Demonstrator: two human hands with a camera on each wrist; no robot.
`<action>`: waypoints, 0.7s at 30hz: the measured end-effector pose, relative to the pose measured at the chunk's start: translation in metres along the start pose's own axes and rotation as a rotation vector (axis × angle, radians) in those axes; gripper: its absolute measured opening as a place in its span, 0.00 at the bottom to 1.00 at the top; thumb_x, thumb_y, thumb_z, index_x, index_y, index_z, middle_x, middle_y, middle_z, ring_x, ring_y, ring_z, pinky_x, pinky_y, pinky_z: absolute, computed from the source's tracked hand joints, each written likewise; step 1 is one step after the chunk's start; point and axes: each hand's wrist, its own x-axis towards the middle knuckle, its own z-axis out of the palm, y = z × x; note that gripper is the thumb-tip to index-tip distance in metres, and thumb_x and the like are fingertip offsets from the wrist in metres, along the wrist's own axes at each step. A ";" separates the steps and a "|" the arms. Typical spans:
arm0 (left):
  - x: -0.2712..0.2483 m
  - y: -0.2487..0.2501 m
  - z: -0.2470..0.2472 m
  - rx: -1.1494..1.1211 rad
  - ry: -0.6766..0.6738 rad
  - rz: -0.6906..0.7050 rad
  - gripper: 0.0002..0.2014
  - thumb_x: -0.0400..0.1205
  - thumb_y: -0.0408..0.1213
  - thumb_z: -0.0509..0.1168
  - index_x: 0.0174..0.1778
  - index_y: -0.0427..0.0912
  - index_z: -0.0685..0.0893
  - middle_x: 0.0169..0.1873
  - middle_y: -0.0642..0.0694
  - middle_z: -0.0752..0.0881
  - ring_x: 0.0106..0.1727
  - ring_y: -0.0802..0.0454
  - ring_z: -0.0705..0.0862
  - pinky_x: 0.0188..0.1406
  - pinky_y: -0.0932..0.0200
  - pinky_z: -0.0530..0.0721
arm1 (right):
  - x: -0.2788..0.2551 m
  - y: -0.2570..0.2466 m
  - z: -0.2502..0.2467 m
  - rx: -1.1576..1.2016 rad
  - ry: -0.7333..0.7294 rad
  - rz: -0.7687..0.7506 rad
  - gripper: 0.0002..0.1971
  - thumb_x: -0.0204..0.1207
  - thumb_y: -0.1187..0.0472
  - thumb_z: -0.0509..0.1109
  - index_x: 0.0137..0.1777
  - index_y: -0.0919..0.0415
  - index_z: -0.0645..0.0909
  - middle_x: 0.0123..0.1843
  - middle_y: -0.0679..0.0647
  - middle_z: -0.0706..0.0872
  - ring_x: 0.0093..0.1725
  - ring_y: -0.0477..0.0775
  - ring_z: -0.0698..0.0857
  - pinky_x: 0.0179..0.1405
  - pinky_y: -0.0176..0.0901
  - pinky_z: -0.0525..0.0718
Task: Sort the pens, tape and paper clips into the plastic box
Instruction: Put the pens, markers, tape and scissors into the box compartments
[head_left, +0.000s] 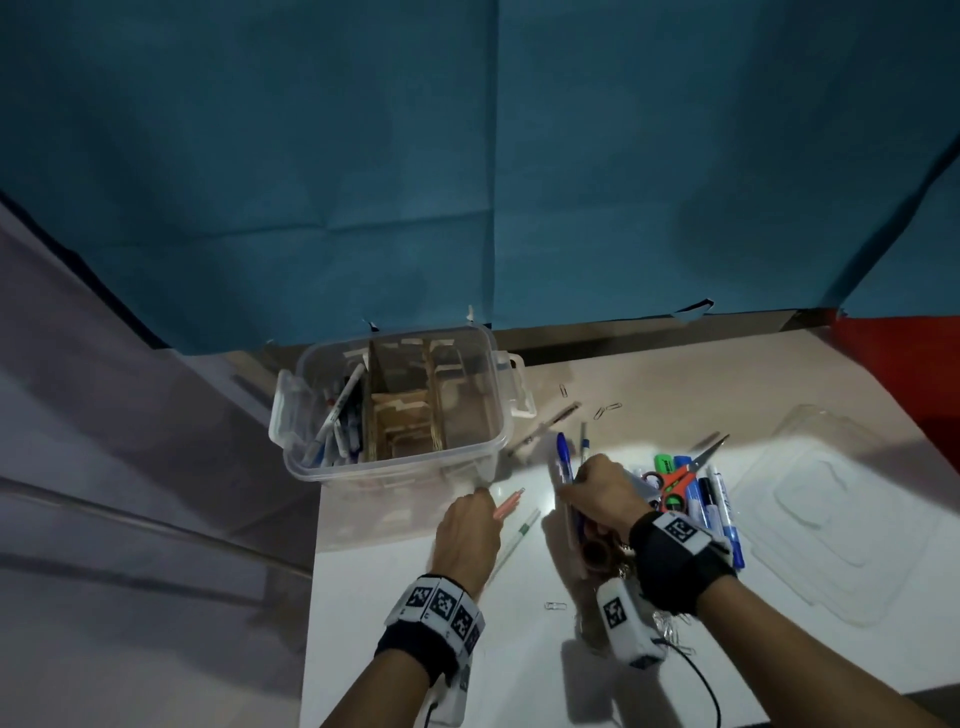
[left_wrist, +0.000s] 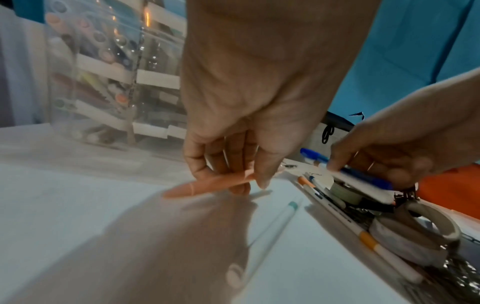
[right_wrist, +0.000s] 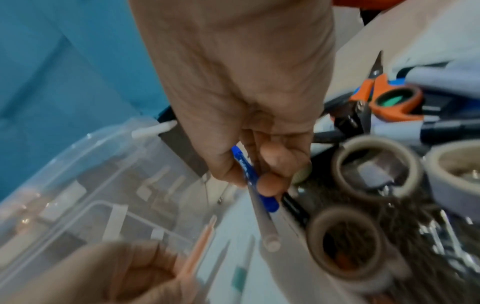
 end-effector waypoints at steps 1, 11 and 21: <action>-0.001 -0.001 0.001 -0.035 0.001 -0.001 0.06 0.85 0.29 0.59 0.52 0.37 0.81 0.49 0.40 0.87 0.50 0.42 0.85 0.47 0.48 0.83 | -0.002 -0.001 -0.007 0.035 0.000 0.004 0.11 0.78 0.59 0.70 0.47 0.70 0.81 0.35 0.61 0.87 0.26 0.54 0.85 0.21 0.41 0.82; -0.037 0.012 0.031 -0.035 -0.161 0.129 0.15 0.82 0.48 0.64 0.61 0.45 0.76 0.56 0.49 0.78 0.58 0.47 0.78 0.56 0.51 0.81 | -0.021 -0.025 -0.034 0.243 -0.007 -0.080 0.09 0.80 0.65 0.69 0.45 0.73 0.82 0.26 0.59 0.83 0.14 0.47 0.79 0.15 0.35 0.74; -0.029 0.044 -0.080 -0.078 -0.097 0.206 0.13 0.86 0.42 0.59 0.64 0.41 0.74 0.52 0.44 0.82 0.49 0.46 0.83 0.42 0.53 0.84 | -0.041 -0.073 -0.078 0.322 0.092 -0.244 0.09 0.81 0.64 0.70 0.43 0.71 0.84 0.28 0.63 0.84 0.21 0.53 0.81 0.18 0.41 0.76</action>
